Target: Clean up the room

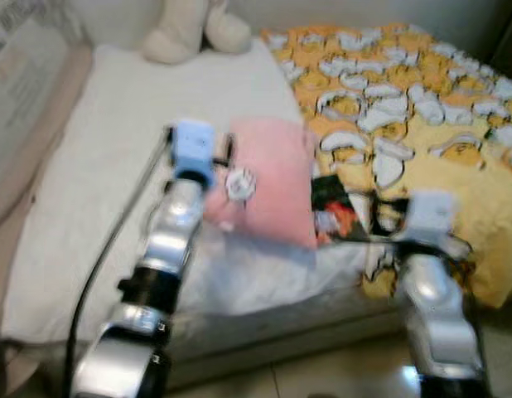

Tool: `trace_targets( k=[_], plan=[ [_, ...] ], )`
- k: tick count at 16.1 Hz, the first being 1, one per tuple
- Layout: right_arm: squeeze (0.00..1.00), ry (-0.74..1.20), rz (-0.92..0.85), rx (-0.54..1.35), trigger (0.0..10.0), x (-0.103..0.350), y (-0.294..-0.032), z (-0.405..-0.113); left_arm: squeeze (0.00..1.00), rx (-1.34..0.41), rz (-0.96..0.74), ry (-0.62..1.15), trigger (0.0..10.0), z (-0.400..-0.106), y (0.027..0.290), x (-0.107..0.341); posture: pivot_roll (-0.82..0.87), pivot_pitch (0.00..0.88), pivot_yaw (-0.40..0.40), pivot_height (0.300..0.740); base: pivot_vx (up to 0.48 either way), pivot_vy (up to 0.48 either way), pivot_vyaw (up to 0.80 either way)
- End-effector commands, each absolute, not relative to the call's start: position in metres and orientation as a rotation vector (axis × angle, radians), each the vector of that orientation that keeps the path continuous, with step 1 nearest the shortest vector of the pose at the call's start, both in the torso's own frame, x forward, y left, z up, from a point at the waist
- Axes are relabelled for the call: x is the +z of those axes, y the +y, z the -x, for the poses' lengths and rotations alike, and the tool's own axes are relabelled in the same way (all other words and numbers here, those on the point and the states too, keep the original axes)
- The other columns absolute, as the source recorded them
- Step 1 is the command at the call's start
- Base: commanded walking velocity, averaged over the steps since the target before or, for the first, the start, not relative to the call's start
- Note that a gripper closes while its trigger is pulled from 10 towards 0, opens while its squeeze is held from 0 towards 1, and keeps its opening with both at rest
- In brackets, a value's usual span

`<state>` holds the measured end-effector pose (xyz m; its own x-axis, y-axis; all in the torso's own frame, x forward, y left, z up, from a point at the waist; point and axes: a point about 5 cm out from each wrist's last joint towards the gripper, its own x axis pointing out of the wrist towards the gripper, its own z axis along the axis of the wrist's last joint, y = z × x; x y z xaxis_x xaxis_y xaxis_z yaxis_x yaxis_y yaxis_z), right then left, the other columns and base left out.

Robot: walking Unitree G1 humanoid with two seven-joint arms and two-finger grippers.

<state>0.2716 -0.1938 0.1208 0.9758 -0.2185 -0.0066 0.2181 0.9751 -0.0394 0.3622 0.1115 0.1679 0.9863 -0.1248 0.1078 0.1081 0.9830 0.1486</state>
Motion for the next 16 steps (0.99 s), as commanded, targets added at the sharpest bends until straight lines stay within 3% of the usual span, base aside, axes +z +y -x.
trace_targets(
  k=[1, 4, 7, 9, 12, 16],
  plan=[
    [0.0, -0.015, -0.015, -0.224, 10.0, 0.124, -0.191, -0.267, 0.0, -0.087, -0.175, -0.12, 10.0, -0.363, 0.124, 0.17, -0.16, 0.01, 0.025, 0.74, 0.48, 0.0, 0.0],
    [0.0, 0.032, -0.001, -0.197, 10.0, 0.114, -0.192, -0.258, 0.0, -0.129, -0.15, -0.076, 10.0, -0.36, 0.115, 0.162, -0.17, 0.014, 0.027, 0.74, 0.48, 0.0, 0.0],
    [0.0, 0.171, -0.003, -0.269, 10.0, 0.114, -0.197, -0.263, 0.0, -0.147, -0.096, 0.021, 10.0, -0.365, 0.109, 0.162, -0.17, 0.017, 0.029, 0.74, 0.0, 0.0, 0.0],
    [0.0, 0.315, -0.082, -0.37, 10.0, 0.127, -0.209, -0.277, 0.0, -0.253, -0.148, 0.18, 10.0, -0.379, 0.12, 0.17, -0.17, 0.005, 0.031, 0.74, 0.0, 0.0, 0.0],
    [0.0, 0.462, -0.232, -0.406, 10.0, 0.109, -0.22, -0.296, 0.0, -0.411, -0.113, 0.338, 10.0, -0.39, 0.116, 0.156, -0.16, 0.0, 0.046, 0.74, 0.0, 0.0, 0.0],
    [0.0, 0.575, -0.337, -0.325, 10.0, 0.106, -0.202, -0.314, 0.0, -0.521, -0.1, 0.467, 10.0, -0.387, 0.095, 0.136, -0.17, 0.015, 0.063, 0.74, 0.0, 0.0, 0.0]
  ],
)
